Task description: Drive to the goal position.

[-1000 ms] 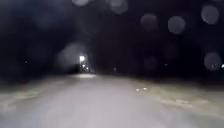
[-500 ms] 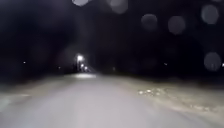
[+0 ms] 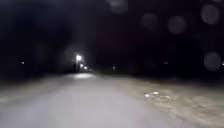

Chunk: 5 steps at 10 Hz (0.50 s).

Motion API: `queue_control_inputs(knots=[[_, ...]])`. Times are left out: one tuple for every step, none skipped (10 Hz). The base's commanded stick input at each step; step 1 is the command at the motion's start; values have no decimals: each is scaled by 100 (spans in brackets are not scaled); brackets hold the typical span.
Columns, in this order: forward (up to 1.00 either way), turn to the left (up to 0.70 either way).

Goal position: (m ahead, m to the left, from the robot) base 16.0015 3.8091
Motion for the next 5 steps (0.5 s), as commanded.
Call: queue_control_inputs(knots=[[100, 40], [100, 40], [100, 40], [100, 40], [100, 40]])
